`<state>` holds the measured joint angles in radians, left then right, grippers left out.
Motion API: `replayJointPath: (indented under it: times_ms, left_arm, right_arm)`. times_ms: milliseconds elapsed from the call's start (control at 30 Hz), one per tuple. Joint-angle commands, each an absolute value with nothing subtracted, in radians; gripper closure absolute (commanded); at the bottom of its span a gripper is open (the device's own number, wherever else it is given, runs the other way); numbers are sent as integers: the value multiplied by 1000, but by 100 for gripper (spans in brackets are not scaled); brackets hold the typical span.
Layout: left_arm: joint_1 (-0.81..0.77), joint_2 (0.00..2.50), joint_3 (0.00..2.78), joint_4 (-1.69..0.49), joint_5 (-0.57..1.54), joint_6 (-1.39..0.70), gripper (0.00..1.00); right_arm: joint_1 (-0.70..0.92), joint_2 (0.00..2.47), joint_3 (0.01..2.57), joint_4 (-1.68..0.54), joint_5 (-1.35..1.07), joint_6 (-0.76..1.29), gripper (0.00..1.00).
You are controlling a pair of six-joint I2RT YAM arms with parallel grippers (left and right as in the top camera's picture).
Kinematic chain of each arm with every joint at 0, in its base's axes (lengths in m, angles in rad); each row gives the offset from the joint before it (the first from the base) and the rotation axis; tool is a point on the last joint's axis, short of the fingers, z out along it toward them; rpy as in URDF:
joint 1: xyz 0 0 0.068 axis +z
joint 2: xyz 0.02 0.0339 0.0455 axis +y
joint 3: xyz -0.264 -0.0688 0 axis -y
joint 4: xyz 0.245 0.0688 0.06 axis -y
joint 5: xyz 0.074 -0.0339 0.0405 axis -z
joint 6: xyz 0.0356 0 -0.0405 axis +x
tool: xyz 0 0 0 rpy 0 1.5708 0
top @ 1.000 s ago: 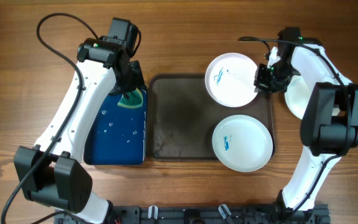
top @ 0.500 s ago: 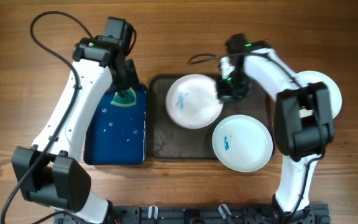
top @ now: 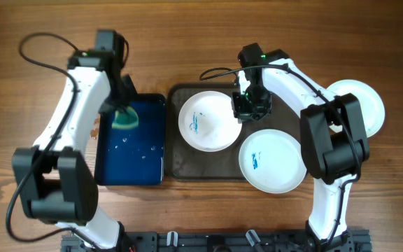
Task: Clean dirty plates on tray and stack at the side
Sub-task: 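Reach the right gripper to the upper stained plate and grip its rim, then dip the sponge in the blue tray water with the left gripper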
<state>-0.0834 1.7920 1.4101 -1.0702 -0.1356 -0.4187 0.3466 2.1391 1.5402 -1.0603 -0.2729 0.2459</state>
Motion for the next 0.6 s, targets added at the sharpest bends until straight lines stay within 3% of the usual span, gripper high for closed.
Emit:
replayJointPath:
  times_ms: [0,300,567]
  left_arm:
    - [-89,1820,1275,-991,-108,-396,96]
    - [-87,1820,979,-732,12,-400,96]
    - [-88,1761,976,-729,10,-400,96]
  right_arm:
    - [353,2145,1530,-1058,-282,253,95]
    - [352,2145,1530,-1056,-286,237,96]
    - [352,2145,1530,-1056,-290,239,95]
